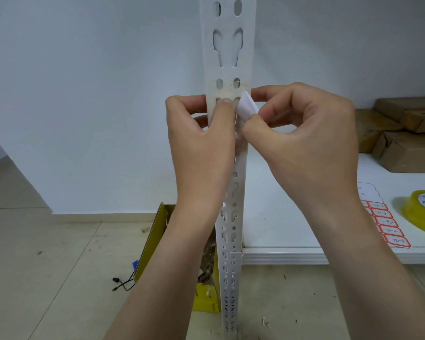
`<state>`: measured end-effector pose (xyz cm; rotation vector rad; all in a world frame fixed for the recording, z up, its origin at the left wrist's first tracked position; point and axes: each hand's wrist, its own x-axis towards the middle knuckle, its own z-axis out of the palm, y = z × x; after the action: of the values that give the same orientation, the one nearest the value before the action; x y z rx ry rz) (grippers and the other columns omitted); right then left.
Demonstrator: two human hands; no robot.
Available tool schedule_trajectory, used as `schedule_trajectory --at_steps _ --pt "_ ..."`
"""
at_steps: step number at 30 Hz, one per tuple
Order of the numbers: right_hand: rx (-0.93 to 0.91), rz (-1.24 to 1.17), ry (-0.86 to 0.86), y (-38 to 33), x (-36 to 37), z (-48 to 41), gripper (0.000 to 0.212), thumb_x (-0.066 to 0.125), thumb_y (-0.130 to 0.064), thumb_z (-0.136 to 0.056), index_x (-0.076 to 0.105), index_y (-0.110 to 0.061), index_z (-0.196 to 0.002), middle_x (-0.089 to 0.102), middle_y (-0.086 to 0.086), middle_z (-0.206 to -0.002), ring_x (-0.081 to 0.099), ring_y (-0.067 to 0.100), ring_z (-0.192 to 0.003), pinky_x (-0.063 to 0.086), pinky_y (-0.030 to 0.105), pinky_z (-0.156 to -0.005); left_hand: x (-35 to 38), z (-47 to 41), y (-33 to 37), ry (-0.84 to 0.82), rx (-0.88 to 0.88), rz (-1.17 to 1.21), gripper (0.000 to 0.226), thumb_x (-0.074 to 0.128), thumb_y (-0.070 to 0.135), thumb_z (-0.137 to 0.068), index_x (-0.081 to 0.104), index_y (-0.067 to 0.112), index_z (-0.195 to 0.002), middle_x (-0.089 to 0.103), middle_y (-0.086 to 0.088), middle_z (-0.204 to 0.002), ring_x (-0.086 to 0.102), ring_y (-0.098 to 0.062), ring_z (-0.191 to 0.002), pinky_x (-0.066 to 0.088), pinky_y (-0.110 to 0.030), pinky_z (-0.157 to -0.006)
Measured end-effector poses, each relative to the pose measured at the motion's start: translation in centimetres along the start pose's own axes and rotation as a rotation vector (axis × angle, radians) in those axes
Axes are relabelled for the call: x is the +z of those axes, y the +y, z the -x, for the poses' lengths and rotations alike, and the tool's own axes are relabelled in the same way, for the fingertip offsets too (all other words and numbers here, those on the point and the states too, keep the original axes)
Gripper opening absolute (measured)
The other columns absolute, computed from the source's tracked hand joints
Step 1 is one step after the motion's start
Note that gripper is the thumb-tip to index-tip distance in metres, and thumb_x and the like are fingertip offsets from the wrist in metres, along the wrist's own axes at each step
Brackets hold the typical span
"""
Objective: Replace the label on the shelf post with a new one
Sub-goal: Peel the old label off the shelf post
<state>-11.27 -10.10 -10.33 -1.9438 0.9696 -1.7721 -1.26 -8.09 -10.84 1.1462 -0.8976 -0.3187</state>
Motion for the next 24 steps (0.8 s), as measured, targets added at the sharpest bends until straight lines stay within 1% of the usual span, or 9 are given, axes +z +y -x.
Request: schedule_trajectory --at_steps 2,4,5,8,12,17,21,24 --pt "-0.001 0.001 0.001 0.03 -0.06 -0.01 0.010 0.076 -0.018 -0.075 0.069 -0.014 -0.069 0.073 -0.019 -0.089 0.072 -0.001 -0.074 0.059 0.023 -0.068 -0.02 0.01 0.07 0.002 0.003 -0.002 0.024 0.068 0.036 -0.095 0.053 0.020 -0.106 0.059 0.015 -0.092 0.060 0.015 -0.077 0.046 -0.004 -0.057" --pt "-0.001 -0.006 0.004 0.11 -0.14 0.00 0.011 0.077 -0.018 -0.075 0.069 -0.014 -0.069 0.074 -0.017 -0.089 0.072 -0.001 -0.074 0.059 0.023 -0.069 -0.06 -0.07 0.10 0.007 0.002 -0.014 0.029 0.068 0.040 -0.094 0.054 0.019 -0.108 0.060 0.014 -0.094 0.061 0.012 -0.081 0.047 -0.004 -0.058" --pt "-0.002 -0.010 0.002 0.15 -0.17 0.01 0.010 0.077 -0.017 -0.075 0.069 -0.014 -0.069 0.075 -0.016 -0.089 0.072 -0.001 -0.074 0.059 0.023 -0.069 -0.06 -0.10 0.06 0.007 0.001 -0.016 0.028 0.068 0.039 -0.095 0.054 0.019 -0.108 0.060 0.014 -0.094 0.062 0.011 -0.081 0.047 -0.005 -0.059" --pt "-0.011 -0.012 -0.003 0.24 -0.24 0.02 0.010 0.077 -0.016 -0.075 0.069 -0.013 -0.070 0.074 -0.016 -0.090 0.072 -0.004 -0.077 0.058 0.018 -0.071 0.04 -0.04 -0.05 0.003 -0.005 -0.017 0.021 0.066 0.033 -0.096 0.051 0.022 -0.105 0.058 0.015 -0.093 0.059 0.014 -0.076 0.048 -0.006 -0.059" --pt "-0.023 -0.021 -0.004 0.33 -0.29 0.01 0.012 0.076 -0.015 -0.077 0.068 -0.012 -0.070 0.073 -0.017 -0.089 0.072 -0.005 -0.080 0.055 0.012 -0.070 0.05 0.10 0.08 0.007 0.002 -0.025 0.029 0.071 0.037 -0.093 0.053 0.020 -0.108 0.061 0.014 -0.095 0.064 0.010 -0.079 0.048 -0.006 -0.058" --pt "-0.030 -0.050 0.002 0.58 -0.27 0.01 0.012 0.075 -0.013 -0.075 0.065 -0.012 -0.068 0.075 -0.016 -0.090 0.072 -0.005 -0.081 0.057 0.015 -0.072 0.01 -0.04 -0.04 0.018 0.007 -0.046 0.023 0.069 0.032 -0.093 0.052 0.023 -0.104 0.059 0.015 -0.094 0.061 0.013 -0.078 0.048 -0.006 -0.058" --pt "-0.034 -0.055 0.010 0.79 -0.31 0.02 0.013 0.074 -0.015 -0.076 0.064 -0.012 -0.068 0.076 -0.015 -0.090 0.073 -0.005 -0.083 0.059 0.019 -0.074 -0.02 0.05 0.22 0.011 0.010 -0.050 0.032 0.072 0.040 -0.091 0.053 0.021 -0.108 0.061 0.016 -0.093 0.064 0.011 -0.080 0.048 -0.005 -0.058" --pt "-0.028 -0.080 0.009 0.85 -0.33 0.07 0.016 0.074 -0.013 -0.076 0.062 -0.016 -0.066 0.076 -0.014 -0.091 0.073 -0.004 -0.084 0.058 0.018 -0.074 0.00 0.02 0.23 0.014 0.008 -0.045 0.030 0.072 0.037 -0.091 0.053 0.021 -0.108 0.061 0.015 -0.093 0.065 0.008 -0.079 0.048 -0.006 -0.057"
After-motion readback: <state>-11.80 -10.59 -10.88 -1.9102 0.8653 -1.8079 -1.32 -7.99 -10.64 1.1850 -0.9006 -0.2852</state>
